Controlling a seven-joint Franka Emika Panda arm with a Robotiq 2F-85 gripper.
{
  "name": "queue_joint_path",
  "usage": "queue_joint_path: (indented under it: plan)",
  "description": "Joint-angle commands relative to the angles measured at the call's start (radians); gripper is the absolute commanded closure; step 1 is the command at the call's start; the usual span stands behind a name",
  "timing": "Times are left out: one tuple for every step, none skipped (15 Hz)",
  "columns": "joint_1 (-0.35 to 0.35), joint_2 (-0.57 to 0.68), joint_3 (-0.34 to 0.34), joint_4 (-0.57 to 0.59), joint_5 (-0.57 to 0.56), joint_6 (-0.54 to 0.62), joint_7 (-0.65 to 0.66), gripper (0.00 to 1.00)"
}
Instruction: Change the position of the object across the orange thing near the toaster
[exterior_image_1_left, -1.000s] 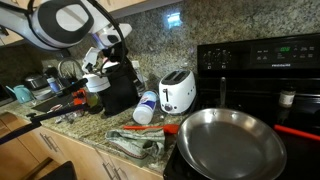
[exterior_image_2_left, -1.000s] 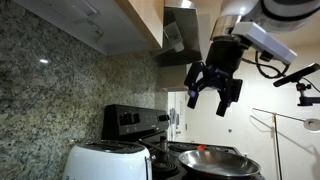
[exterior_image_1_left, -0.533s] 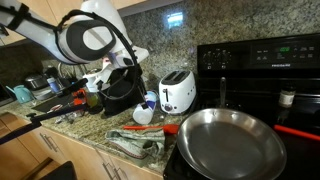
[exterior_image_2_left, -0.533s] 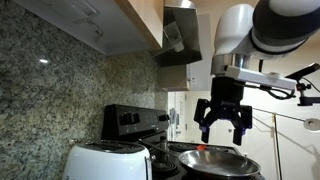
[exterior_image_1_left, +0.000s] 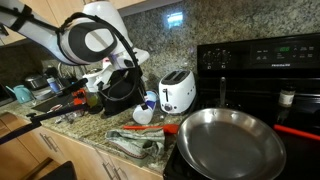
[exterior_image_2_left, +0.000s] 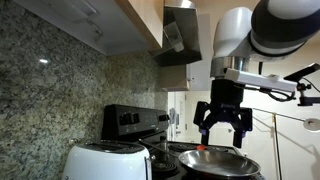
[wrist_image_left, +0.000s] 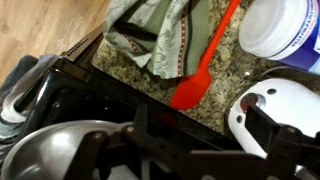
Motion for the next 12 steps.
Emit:
queue_joint_path:
  plan:
    - [0.052, 0.015, -0.006, 0.033, 0.058, 0.013, -0.003, 0.00]
    - [0.059, 0.050, -0.009, 0.063, 0.083, -0.023, -0.020, 0.00]
    - [0.058, 0.090, -0.018, 0.095, 0.074, -0.065, 0.002, 0.00]
    - [0.060, 0.116, -0.025, 0.114, 0.068, -0.090, 0.011, 0.00]
    - [0.060, 0.145, -0.035, 0.139, 0.066, -0.126, 0.014, 0.00]
    - [0.059, 0.171, -0.048, 0.159, 0.067, -0.141, 0.024, 0.00]
    - [0.059, 0.199, -0.062, 0.186, 0.079, -0.170, 0.015, 0.00]
    - [0.057, 0.231, -0.078, 0.215, 0.090, -0.196, 0.012, 0.00]
    - [0.054, 0.258, -0.091, 0.241, 0.108, -0.231, -0.005, 0.00]
    - [0.045, 0.286, -0.103, 0.269, 0.140, -0.271, -0.025, 0.00]
    - [0.033, 0.312, -0.108, 0.299, 0.187, -0.325, -0.062, 0.00]
    - [0.028, 0.334, -0.117, 0.324, 0.214, -0.371, -0.081, 0.00]
